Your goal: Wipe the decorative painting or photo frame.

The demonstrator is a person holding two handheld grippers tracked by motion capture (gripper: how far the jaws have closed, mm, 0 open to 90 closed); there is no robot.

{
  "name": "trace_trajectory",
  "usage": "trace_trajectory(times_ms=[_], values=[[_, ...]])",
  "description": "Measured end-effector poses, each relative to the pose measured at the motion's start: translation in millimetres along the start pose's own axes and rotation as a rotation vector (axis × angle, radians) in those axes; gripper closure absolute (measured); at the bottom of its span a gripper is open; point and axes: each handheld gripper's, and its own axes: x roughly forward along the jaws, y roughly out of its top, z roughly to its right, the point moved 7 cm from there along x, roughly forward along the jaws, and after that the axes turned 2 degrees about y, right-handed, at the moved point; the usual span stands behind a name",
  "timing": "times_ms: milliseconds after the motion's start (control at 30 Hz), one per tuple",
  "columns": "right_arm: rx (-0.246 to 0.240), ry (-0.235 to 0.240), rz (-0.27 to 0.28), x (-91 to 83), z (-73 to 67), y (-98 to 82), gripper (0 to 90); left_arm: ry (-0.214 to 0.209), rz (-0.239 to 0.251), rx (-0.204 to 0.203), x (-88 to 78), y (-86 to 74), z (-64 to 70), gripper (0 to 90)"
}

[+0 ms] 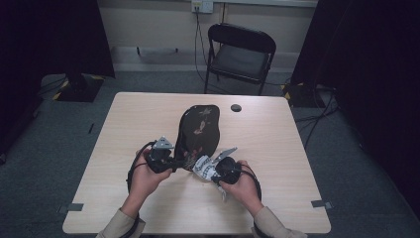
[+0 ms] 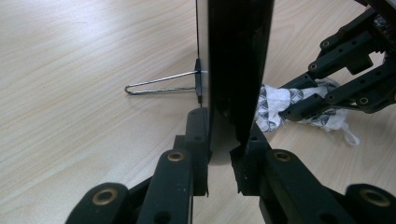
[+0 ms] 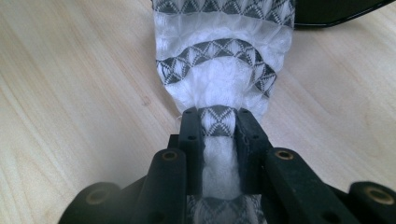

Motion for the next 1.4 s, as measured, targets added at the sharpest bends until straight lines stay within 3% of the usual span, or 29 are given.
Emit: trace_trajectory(times_ms=[233, 400, 667, 1000, 1200, 1400], values=[[0.003, -0.006, 0.004, -5.9, 1.3, -0.2, 76.0, 0.001, 0.000, 0.000, 0.0, -0.1, 0.0, 78.4], [0.008, -0.025, 0.039, -25.6, 9.2, 9.3, 76.0, 0.001, 0.000, -0.001, 0.0, -0.1, 0.0, 78.4], [-0.021, -0.091, 0.078, -72.5, 23.9, 37.7, 76.0, 0.001, -0.001, -0.003, 0.0, -0.1, 0.4, 78.4], [-0.073, -0.155, 0.143, -134.3, 29.4, 87.0, 76.0, 0.002, 0.000, 0.001, 0.2, 0.1, 0.2, 78.4], [-0.077, -0.162, 0.188, -154.8, 26.5, 110.5, 76.0, 0.002, 0.003, -0.005, 0.4, 0.3, 0.5, 78.4], [-0.097, -0.153, 0.202, -154.8, 16.9, 127.8, 75.9, 0.001, 0.004, -0.005, 0.4, 0.3, 0.4, 78.4]])
